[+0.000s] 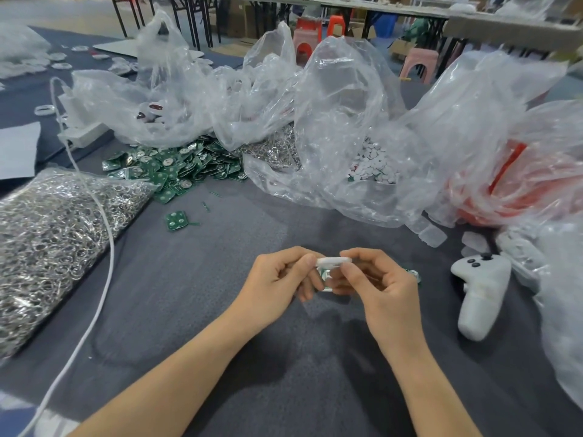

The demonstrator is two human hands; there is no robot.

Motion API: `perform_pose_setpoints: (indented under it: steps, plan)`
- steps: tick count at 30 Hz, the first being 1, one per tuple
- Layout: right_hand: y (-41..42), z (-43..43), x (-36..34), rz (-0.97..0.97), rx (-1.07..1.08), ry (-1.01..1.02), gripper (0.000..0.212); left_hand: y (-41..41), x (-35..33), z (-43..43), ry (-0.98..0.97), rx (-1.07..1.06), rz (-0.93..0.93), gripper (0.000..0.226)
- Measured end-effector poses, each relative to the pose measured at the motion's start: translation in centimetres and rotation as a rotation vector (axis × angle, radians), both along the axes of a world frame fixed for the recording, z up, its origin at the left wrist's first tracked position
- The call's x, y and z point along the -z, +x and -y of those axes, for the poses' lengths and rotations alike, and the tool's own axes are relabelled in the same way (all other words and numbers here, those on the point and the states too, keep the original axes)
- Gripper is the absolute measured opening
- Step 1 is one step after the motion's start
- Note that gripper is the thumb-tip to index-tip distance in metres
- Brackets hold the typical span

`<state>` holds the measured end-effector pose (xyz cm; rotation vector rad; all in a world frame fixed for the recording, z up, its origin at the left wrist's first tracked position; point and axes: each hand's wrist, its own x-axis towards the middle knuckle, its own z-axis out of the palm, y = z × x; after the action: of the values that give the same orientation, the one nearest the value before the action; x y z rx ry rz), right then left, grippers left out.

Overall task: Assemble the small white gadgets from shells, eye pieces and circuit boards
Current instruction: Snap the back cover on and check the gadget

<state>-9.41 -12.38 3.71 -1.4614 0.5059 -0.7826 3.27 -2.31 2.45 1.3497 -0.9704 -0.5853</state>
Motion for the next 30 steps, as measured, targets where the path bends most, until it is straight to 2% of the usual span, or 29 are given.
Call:
perform_pose_setpoints:
  steps: [5,9,11,13,15,16,18,20,22,25,28,30]
  plan:
    - [-0.1,0.4,0.3,-0.08,0.099,-0.145,0.01,0.4,-0.2,-0.2,0.026,0.095,-0.113,0.031]
    - [-0.1,0.4,0.3,-0.055,0.038,-0.152,0.023,0.6,-0.2,-0.1,0.03,0.148,-0.246,0.027]
    - [0.0,0.2,0.3,-0.11,-0.013,-0.266,0.035,0.8,-0.1,-0.1,0.017,0.148,-0.313,0.027]
    - [-0.1,0.2,0.4,-0.186,0.001,-0.463,0.044,1.0,0.0,-0.2,0.016,0.163,-0.325,0.025]
    - [-0.2,0.4,0.6,-0.241,0.042,-0.641,0.047,0.8,0.0,-0.3,0.049,0.179,-0.227,0.024]
    - [-0.2,0.6,0.6,-0.245,0.055,-0.656,0.047,0.7,0.0,-0.4,0.057,0.175,-0.168,0.022]
    - [-0.4,1.1,0.4,-0.229,0.091,-0.58,0.043,0.7,-0.3,-0.4,0.059,0.088,-0.074,0.016]
    - [-0.7,1.9,0.3,-0.237,0.144,-0.511,0.041,1.2,-0.2,-0.6,0.119,-0.074,0.103,0.015]
    - [-1.0,2.8,0.2,-0.279,0.169,-0.484,0.039,1.7,0.2,-0.6,0.267,-0.12,0.376,0.037]
    - [-1.2,3.3,0.5,-0.349,0.148,-0.516,0.041,1.8,0.8,-0.4,0.418,-0.005,0.599,0.07]
    - [-0.9,2.8,0.8,-0.428,0.067,-0.621,0.044,1.8,1.5,0.0,0.43,0.019,0.751,0.078]
    - [-0.7,2.5,1.0,-0.459,0.008,-0.665,0.041,1.8,1.6,0.1,0.409,0.011,0.758,0.081]
